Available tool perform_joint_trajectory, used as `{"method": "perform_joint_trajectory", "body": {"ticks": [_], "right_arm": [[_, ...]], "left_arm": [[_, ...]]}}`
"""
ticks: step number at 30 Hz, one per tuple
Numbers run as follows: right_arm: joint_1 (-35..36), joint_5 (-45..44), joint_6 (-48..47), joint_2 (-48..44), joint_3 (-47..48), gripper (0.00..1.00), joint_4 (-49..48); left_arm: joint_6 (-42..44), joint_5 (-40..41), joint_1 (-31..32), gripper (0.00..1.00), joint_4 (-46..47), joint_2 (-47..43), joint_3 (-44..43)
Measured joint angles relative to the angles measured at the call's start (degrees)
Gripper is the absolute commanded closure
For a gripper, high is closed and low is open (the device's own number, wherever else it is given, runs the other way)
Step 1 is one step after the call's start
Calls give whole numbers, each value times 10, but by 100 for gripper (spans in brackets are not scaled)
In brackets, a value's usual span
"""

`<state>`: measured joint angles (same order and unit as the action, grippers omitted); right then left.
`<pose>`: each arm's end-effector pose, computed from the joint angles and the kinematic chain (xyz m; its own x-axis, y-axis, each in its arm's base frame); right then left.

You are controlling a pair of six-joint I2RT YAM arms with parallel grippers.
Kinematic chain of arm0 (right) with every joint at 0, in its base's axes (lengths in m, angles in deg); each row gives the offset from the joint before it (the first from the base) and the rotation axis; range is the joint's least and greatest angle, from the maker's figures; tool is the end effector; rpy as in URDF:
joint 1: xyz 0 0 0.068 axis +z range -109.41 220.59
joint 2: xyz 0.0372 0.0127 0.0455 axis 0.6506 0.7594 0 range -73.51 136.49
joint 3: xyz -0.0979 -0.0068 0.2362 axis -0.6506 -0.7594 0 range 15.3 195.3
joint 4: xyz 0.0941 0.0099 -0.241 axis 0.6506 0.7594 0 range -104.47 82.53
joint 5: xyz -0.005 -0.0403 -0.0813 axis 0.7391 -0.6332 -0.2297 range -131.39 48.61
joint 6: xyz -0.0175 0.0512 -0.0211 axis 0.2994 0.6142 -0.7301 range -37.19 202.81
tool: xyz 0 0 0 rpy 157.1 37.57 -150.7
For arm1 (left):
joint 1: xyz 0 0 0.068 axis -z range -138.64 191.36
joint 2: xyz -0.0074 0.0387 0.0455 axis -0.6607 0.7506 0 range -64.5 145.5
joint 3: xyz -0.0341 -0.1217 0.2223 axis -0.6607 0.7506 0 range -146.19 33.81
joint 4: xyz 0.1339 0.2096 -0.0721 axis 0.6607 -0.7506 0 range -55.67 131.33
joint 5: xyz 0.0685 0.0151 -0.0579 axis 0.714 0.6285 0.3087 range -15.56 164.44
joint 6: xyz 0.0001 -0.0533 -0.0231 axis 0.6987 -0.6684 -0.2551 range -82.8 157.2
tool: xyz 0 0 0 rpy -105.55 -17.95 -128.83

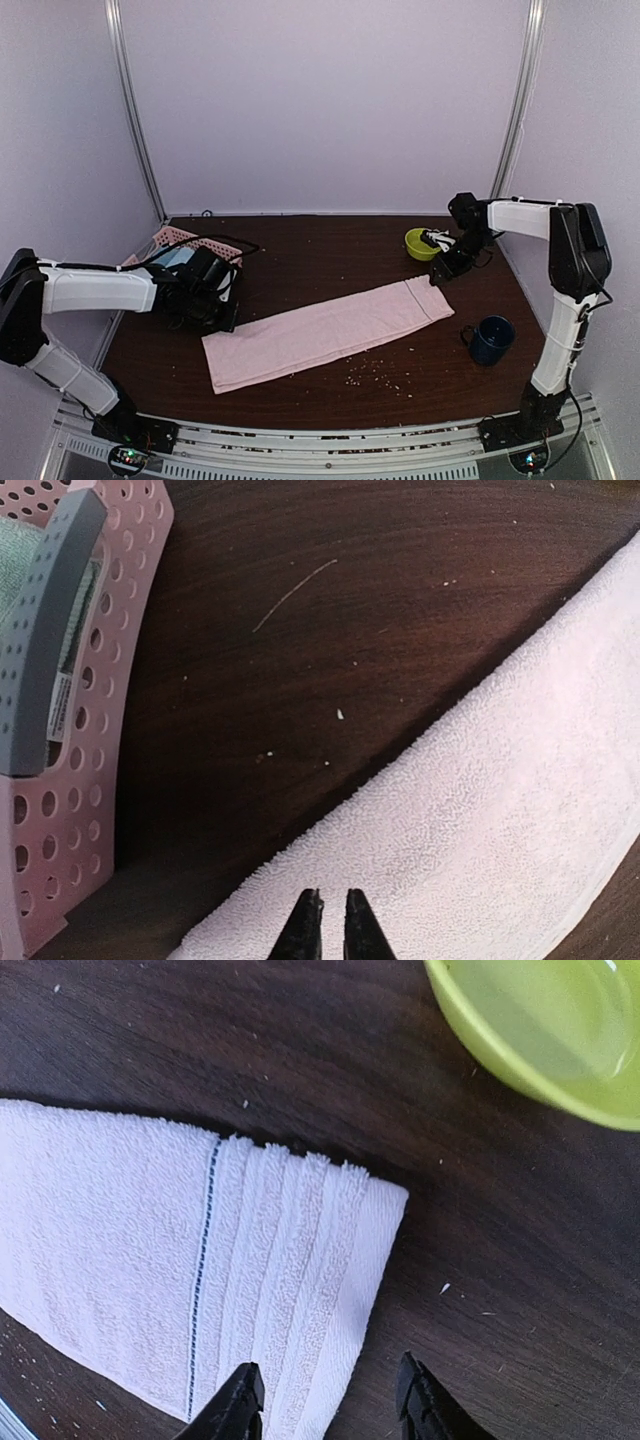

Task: Roll the towels
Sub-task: Pick up the towel from the center of the board.

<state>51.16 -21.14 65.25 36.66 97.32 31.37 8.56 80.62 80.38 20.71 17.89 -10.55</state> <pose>0.3690 0.0834 0.1747 -0.8206 -0.4410 -0.3634 -0.5386 0.8094 0.2341 0.2167 -0.1698 0.1570 -0.8615 0.0848 -0.5006 0.1932 0.9665 -0.1688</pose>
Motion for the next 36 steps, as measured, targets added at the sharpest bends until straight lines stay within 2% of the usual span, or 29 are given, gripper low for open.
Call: {"method": "perform_joint_trajectory", "body": {"ticks": [4,14,18,24,27,36], "right_arm": [[-1,-2,-2,25,0,54,15],[1,17,-7,60,0,59,30],[9,-2,-7,60,-1,66,28],[17,-46,-5,60,-5,92,14],[17,-45,-5,60,-6,100,9],[-19,-2,-5,61,0,100,20]], "left_arm": [[2,-9,1,81,3,0,4],[2,-38,1,87,9,47,25],[2,-41,1,87,11,50,25],[2,-41,1,87,14,57,25],[2,-40,1,87,17,58,25],[3,-40,1,88,19,58,25]]}}
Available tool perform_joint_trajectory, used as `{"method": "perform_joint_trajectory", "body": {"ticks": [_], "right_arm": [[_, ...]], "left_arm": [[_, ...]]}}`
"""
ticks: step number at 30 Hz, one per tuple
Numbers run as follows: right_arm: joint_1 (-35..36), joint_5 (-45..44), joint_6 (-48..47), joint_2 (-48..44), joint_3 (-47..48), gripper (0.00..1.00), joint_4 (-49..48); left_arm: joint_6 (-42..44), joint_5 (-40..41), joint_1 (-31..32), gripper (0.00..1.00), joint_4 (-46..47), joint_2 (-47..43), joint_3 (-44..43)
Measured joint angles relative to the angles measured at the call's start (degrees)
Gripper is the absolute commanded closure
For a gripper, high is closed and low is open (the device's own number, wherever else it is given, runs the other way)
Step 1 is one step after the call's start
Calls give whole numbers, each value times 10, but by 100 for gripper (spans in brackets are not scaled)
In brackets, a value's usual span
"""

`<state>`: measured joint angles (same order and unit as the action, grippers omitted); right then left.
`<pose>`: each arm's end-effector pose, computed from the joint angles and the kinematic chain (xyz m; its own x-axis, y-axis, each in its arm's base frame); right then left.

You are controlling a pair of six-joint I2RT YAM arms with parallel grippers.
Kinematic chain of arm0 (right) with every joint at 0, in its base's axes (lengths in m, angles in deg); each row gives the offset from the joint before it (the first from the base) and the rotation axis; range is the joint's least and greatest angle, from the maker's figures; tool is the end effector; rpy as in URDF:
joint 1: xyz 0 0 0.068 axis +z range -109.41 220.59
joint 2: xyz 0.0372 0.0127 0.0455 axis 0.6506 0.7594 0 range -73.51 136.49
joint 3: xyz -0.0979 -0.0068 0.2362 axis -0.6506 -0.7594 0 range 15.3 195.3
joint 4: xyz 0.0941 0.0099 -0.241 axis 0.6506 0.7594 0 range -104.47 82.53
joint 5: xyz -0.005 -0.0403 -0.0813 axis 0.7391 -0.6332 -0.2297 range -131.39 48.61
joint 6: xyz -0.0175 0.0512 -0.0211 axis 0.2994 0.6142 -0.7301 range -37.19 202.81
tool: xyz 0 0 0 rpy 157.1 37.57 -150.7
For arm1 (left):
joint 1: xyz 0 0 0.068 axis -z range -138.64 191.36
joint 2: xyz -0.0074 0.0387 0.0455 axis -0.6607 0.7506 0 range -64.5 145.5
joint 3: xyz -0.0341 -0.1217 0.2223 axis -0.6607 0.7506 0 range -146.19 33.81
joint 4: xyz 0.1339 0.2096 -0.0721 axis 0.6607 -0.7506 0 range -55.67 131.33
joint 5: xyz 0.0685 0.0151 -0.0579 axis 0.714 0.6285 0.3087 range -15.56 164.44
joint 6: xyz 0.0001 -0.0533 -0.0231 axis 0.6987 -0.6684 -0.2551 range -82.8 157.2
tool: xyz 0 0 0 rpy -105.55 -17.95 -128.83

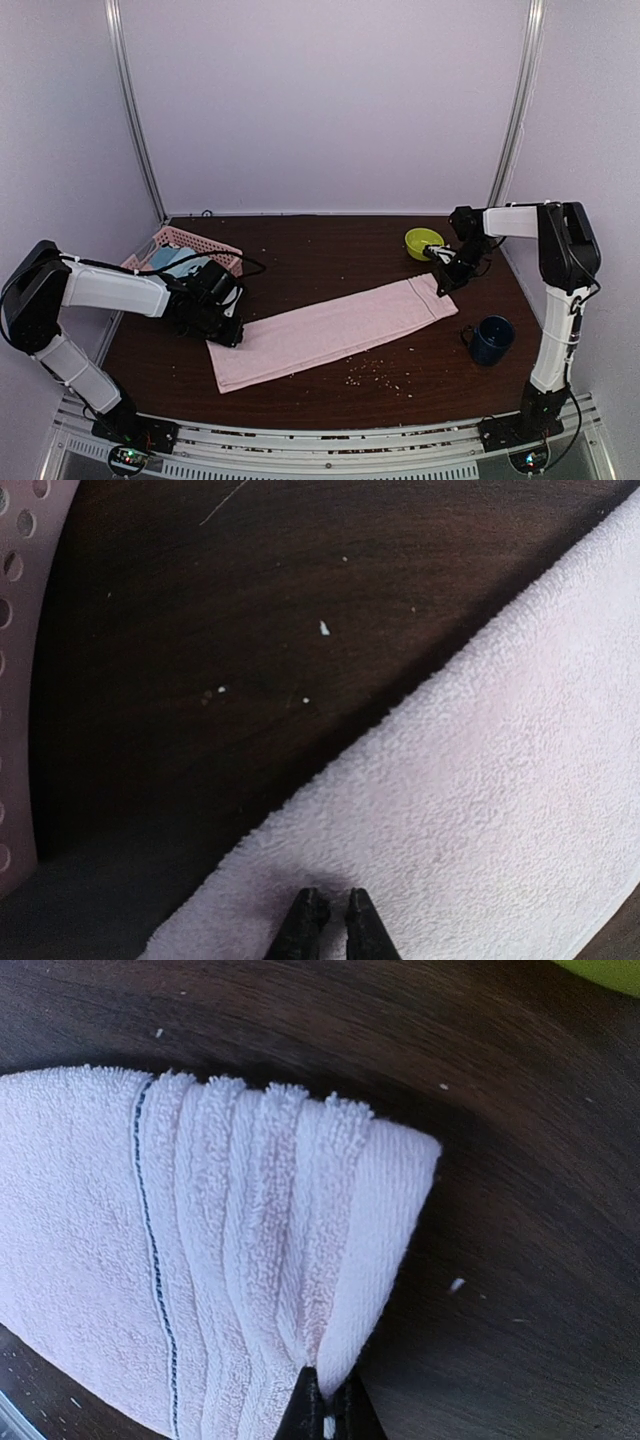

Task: Roll the towels
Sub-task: Pick up the towel from the center of the board.

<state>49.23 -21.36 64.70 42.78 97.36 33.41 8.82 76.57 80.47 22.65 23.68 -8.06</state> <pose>0.3723 0.0708 0.1356 -0.8725 -0.4279 -0.2360 -0.4827 0.8298 0.2799 0.2119 -0.1703 0.1211 -0.9125 0.1297 -0.3879 0.2097 0.9626 -0.1714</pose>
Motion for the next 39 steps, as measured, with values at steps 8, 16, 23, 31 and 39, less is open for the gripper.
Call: {"method": "perform_joint_trajectory", "body": {"ticks": [8,16,23,31,39], "right_arm": [[-72,-1,-23,1,53,100,47],[-88,-6,-32,0,90,100,84],[-88,-10,-31,-18,108,100,105],[-136,-42,-38,-5,167,100,115],[-179,-66,-45,17,186,100,108]], "left_arm": [[5,4,0,88,6,4,0],[8,-2,4,91,25,12,-3],[7,-10,4,92,28,12,-1],[7,-22,4,87,26,13,0],[18,-66,21,88,32,-22,4]]}}
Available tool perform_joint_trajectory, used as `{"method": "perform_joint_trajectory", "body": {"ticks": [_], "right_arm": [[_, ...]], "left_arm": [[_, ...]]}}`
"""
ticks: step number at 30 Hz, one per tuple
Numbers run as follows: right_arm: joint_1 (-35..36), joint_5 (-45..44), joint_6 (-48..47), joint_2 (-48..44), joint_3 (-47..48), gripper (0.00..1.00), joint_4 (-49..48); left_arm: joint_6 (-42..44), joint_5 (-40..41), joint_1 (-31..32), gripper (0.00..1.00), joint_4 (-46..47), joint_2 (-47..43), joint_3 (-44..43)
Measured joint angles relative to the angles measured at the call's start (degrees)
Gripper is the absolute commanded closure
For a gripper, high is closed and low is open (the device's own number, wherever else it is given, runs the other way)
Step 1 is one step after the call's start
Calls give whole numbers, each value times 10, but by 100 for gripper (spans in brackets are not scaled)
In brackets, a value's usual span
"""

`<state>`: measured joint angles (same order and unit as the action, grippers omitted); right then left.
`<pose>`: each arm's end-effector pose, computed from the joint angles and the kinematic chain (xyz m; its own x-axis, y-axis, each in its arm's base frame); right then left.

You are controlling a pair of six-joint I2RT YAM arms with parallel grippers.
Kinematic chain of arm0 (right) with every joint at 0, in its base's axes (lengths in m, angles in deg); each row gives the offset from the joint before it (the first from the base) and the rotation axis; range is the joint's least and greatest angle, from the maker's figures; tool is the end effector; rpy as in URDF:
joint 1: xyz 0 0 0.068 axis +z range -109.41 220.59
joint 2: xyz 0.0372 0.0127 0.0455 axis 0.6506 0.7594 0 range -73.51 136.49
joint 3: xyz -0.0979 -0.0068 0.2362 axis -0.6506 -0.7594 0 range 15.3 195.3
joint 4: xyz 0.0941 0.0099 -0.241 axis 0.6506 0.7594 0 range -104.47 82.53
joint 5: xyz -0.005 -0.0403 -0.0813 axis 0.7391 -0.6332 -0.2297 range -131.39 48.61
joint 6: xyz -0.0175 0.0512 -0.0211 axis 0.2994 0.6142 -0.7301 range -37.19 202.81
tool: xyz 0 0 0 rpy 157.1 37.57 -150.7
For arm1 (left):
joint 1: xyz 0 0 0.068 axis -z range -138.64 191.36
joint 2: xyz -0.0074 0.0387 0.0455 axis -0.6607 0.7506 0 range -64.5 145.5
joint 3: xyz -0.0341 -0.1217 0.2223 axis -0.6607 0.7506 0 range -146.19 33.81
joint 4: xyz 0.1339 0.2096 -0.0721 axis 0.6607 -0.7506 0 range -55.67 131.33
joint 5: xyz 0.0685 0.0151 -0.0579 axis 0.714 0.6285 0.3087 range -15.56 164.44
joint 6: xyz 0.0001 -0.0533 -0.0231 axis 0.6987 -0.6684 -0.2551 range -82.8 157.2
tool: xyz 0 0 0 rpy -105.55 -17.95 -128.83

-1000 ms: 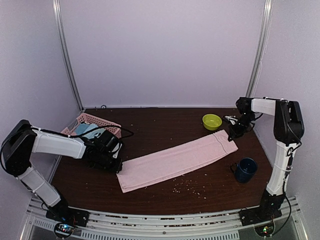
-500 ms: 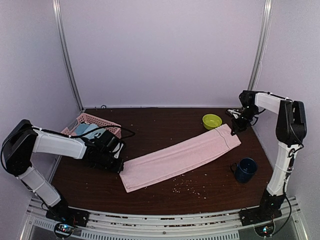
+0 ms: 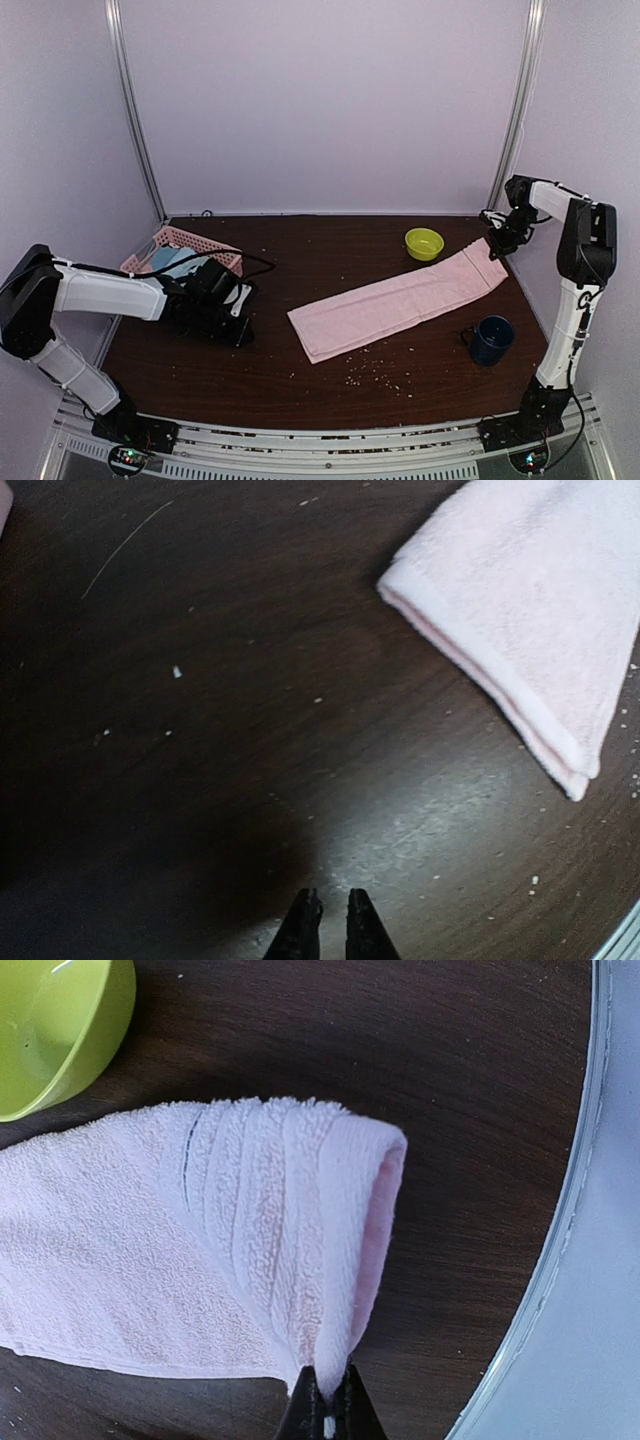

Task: Roll the towels
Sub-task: Fold the towel at the center of the board.

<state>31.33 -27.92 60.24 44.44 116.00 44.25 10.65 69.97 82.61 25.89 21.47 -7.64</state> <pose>0.4085 -0.0569 0.2055 -0.9228 -0.2277 -0.3107 -0.2745 0.9546 0.1157 0.2049 -0.1840 0.1320 -0.8892 0.1871 -0.4176 0.3234 0.9026 -0.2842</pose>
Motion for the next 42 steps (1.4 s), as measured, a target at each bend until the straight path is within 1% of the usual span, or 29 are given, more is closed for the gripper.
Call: {"method": "perform_joint_trajectory", "body": {"ticks": [5,10,19,28,37,42], "right_arm": [[7,17,1,0,20,100,13],[23,54,7,-21,24,100,28],[109,95,34,-86,14,100,40],[157,151,51,-88,-19,100,49],[264,203,60,-87,-31,100,64],[309,229,75,-73,-39,100,58]], "left_arm": [[5,-9,5,89,8,-10,-3],[9,-10,5,90,9,9,-3],[10,-23,8,91,20,44,-3],[10,-41,27,92,54,75,-22],[9,-53,31,93,81,115,-54],[1,-71,31,93,110,127,-56]]}}
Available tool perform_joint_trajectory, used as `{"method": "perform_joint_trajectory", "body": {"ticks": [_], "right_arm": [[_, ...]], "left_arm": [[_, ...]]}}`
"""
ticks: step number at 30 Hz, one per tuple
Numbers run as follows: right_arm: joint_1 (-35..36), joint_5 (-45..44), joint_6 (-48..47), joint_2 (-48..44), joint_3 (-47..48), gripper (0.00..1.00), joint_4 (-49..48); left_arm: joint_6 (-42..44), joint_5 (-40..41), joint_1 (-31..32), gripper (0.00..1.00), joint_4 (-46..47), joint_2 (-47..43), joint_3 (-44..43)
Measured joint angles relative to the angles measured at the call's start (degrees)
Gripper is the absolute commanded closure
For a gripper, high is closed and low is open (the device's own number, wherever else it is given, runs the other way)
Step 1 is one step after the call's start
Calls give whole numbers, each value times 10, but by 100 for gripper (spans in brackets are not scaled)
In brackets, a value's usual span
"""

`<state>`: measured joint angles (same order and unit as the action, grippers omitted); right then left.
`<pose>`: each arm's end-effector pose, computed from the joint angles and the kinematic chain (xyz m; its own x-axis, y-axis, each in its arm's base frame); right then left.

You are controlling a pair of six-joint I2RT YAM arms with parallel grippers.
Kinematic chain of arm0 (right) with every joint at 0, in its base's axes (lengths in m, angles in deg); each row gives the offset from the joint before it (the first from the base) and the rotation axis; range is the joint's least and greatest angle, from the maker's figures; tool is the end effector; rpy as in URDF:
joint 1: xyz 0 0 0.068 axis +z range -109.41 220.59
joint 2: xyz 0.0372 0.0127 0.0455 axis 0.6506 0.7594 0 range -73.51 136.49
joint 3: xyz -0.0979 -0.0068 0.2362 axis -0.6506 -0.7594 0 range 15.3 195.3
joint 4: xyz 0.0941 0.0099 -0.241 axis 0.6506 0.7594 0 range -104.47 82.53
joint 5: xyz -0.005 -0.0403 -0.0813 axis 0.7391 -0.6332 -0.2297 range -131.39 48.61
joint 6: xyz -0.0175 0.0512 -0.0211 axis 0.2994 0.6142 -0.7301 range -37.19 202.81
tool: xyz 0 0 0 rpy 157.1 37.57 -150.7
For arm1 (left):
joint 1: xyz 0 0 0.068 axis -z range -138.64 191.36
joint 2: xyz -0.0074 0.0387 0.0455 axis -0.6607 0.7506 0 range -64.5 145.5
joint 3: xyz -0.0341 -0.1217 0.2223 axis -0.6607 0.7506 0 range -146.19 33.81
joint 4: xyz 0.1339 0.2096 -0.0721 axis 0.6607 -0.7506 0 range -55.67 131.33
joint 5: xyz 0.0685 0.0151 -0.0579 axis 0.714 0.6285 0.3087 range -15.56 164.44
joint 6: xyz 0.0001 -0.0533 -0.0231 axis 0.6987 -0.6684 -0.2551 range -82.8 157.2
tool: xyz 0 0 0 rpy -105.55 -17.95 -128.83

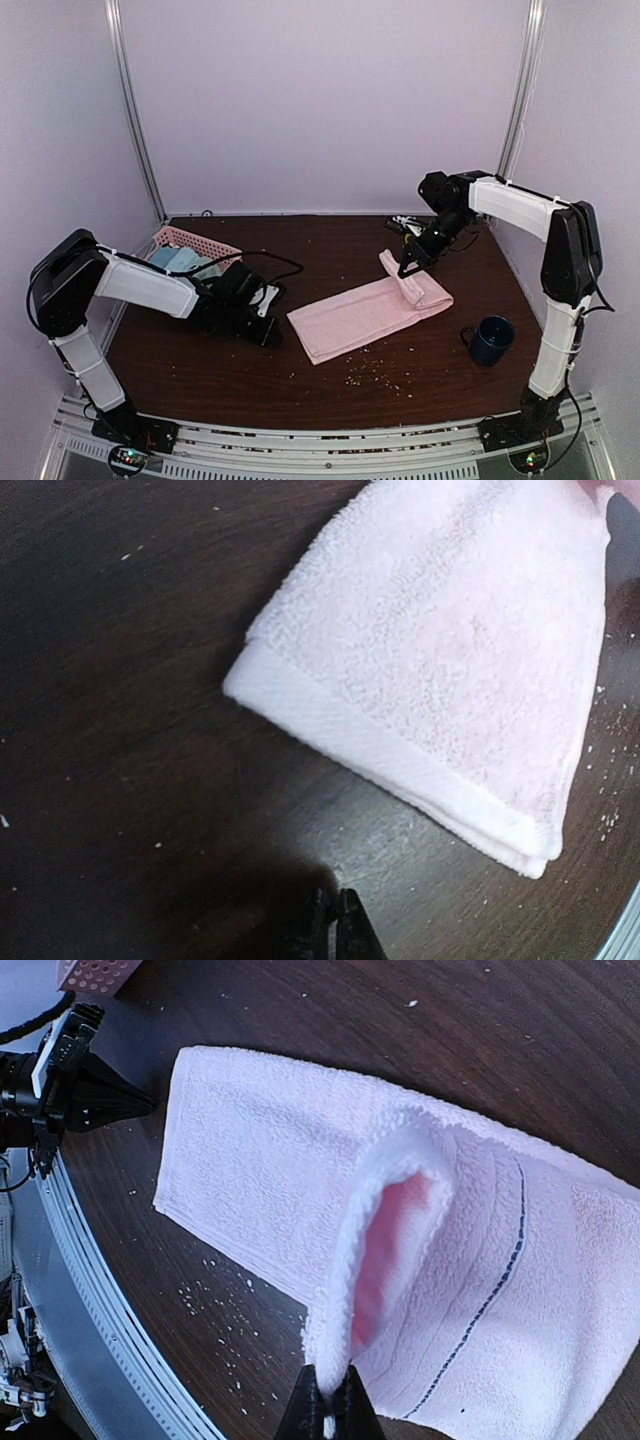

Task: Roll the towels
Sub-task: Fold the towel at the center of the board.

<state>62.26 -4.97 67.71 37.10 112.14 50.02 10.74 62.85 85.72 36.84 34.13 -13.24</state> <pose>0.3424 0.1625 0.2394 -0.7718 -0.5322 -0.3479 -0.6323 0.5847 0.5083 0.2219 -0.2287 0.1092 -0.8720 0.2422 -0.4254 0.4207 0.8152 -0.3981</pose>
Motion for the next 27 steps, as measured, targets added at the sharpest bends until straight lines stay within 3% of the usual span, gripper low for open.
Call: {"method": "perform_joint_trajectory", "body": {"ticks": [27], "right_arm": [[141,88,177,118,9,100,-138]], "left_arm": [[-59,-72,8,93,181,41,41]]}}
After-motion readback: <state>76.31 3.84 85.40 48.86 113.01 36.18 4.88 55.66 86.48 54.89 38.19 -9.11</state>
